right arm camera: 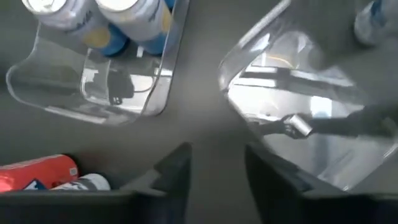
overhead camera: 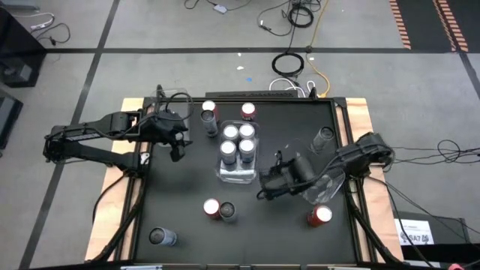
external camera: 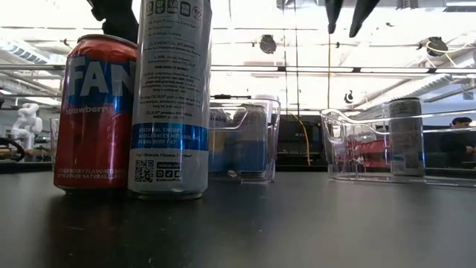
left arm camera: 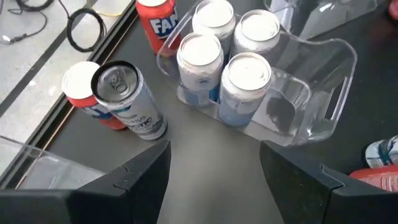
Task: Sort soda cans
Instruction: Move the top transparent bin to the middle left of the table
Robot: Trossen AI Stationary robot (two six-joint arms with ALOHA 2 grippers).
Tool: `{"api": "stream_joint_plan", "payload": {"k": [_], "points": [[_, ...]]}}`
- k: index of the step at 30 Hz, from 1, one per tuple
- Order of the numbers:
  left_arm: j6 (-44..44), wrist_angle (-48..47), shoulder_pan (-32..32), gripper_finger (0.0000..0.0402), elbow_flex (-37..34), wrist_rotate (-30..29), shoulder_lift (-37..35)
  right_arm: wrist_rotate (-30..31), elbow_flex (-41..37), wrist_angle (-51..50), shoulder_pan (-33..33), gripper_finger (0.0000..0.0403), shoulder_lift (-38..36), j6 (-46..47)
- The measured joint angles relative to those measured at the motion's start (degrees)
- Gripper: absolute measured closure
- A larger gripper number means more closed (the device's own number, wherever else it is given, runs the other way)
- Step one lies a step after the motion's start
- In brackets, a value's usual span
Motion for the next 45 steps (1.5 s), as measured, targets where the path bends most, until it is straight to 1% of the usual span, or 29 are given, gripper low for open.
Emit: {"api": "stream_joint_plan", "payload": {"k": [4,8,10,12,16,18,22,24,27,28,29,33,36,38,41,45], "points": [[-0.2,1.0,0.0,0.0143,0.0,-0.1,0.0,-0.7,-3.8,0.0,-4.4,0.0339,-6.5,-10.2],[-2.2,3.7,0.0,0.0143,0.0,-0.3,0.1,-0.5,-9.3,0.0,-10.6,0.0392,-14.2,-22.7],[-5.1,5.1,0.0,0.0143,0.0,-1.6,0.1,-0.5,-12.9,0.6,-13.8,0.0398,-17.8,-28.1],[-7.9,6.1,0.1,0.0143,0.0,-3.2,0.1,-1.2,-16.9,4.0,-16.8,0.0398,-21.1,-34.1],[-15.1,6.2,0.7,0.0152,0.0,-5.3,0.1,-4.9,-25.3,17.4,-21.7,0.0402,-26.8,-47.7],[-19.2,6.0,1.6,0.0174,0.0,-6.0,0.1,-7.8,-29.2,24.5,-23.7,0.0402,-28.5,-53.3],[-26.3,5.8,4.6,0.0243,0.0,-6.3,0.1,-14.4,-36.0,35.2,-26.6,0.0402,-29.8,-60.4],[-29.2,5.4,6.8,0.0285,0.0,-7.5,0.1,-17.1,-39.0,38.3,-27.5,0.0403,-29.7,-62.7],[-30.0,3.9,10.8,0.0359,0.0,-8.9,0.1,-20.1,-42.8,41.6,-28.4,0.0403,-29.3,-64.3],[-30.0,3.8,12.4,0.0379,0.0,-8.9,0.1,-21.1,-43.8,42.3,-28.6,0.0403,-29.3,-64.6],[-30.0,3.8,13.9,0.0389,0.0,-8.9,0.1,-22.0,-44.8,42.9,-28.6,0.0403,-29.3,-64.8],[-28.0,3.8,20.1,0.0391,0.0,-7.7,0.1,-23.6,-46.8,43.5,-28.8,0.0403,-29.3,-64.9],[-24.5,4.0,22.9,0.0391,0.0,-8.1,0.1,-23.6,-46.9,43.6,-28.8,0.0403,-29.3,-65.3],[-22.7,4.5,24.8,0.0384,0.0,-8.1,0.3,-23.6,-46.9,43.6,-28.8,0.0403,-29.3,-65.5],[-20.9,4.2,27.3,0.0352,0.0,-8.2,0.6,-23.6,-46.9,43.6,-28.8,0.0403,-29.3,-65.5],[-20.7,4.3,28.7,0.0282,0.0,-8.4,2.3,-23.6,-46.9,43.5,-28.8,0.0403,-29.3,-65.4]]}}
